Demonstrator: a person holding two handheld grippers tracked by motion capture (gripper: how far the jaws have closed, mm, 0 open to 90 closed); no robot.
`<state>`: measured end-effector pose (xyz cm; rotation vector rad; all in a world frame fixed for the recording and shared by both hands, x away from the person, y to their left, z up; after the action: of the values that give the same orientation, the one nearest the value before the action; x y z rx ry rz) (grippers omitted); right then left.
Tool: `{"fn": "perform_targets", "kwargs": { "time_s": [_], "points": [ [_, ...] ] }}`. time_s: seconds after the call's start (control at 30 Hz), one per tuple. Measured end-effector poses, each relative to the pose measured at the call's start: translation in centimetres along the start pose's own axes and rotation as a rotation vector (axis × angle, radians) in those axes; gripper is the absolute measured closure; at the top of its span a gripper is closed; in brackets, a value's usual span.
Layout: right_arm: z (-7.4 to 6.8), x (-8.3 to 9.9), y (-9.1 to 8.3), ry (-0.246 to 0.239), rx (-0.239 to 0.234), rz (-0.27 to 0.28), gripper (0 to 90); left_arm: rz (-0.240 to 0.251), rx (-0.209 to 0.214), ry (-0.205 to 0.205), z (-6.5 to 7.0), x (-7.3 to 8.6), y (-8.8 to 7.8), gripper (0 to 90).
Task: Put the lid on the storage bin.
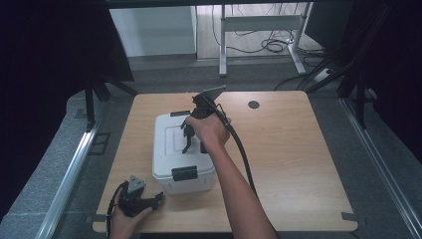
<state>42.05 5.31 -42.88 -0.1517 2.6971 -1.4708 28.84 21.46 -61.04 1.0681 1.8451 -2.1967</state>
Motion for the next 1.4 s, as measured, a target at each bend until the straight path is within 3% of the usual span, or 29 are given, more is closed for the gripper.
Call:
{"fn": "perform_targets", "kwargs": {
  "time_s": [0.27, 0.37, 0.53, 0.8, 1.0, 1.17, 1.2, 1.4],
  "points": [
    [0.2, 0.0, 0.3, -0.007, 0.018, 0.007, 84.4, 0.000, 0.001, 0.001, 0.0, 0.0, 0.0, 13.6],
    [0.4, 0.5, 0.5, -0.025, 0.046, -0.017, 84.5, -0.001, 0.001, 0.001, 0.0, 0.0, 0.0, 13.6],
    [0.5, 0.5, 0.7, -0.035, 0.021, -0.013, 83.5, -0.001, 0.001, 0.001, 0.0, 0.0, 0.0, 13.5],
    [0.7, 0.5, 0.9, -0.095, -0.009, 0.006, 67.2, -0.001, 0.001, 0.001, 0.0, 0.0, 0.0, 13.5],
    [1.0, 0.6, -0.5, -0.198, -0.051, 0.100, 50.8, -0.002, 0.001, 0.000, 0.0, 0.0, 0.0, 13.4],
    [1.2, 0.8, -1.5, -0.229, -0.074, 0.143, 45.8, -0.003, 0.000, 0.000, 0.1, 0.0, 0.0, 13.3],
    [1.5, 0.9, -2.0, -0.250, -0.079, 0.171, 44.0, -0.003, -0.001, 0.000, 0.1, 0.0, 0.0, 13.3],
    [2.6, 1.5, -3.2, -0.303, -0.095, 0.211, 40.9, -0.002, 0.000, 0.000, 0.1, 0.0, 0.0, 13.3]
  ]
}}
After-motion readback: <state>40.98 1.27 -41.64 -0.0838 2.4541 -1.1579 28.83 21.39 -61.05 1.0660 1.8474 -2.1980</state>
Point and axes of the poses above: each handheld gripper's, and its own axes: y roughly forward along the jaws, x roughly out of its underside, z roughly to its right, the point moved 9 cm from there along y, roughly forward along the jaws, and after that the axes turned 10 degrees about -z, right-handed, at the moved point
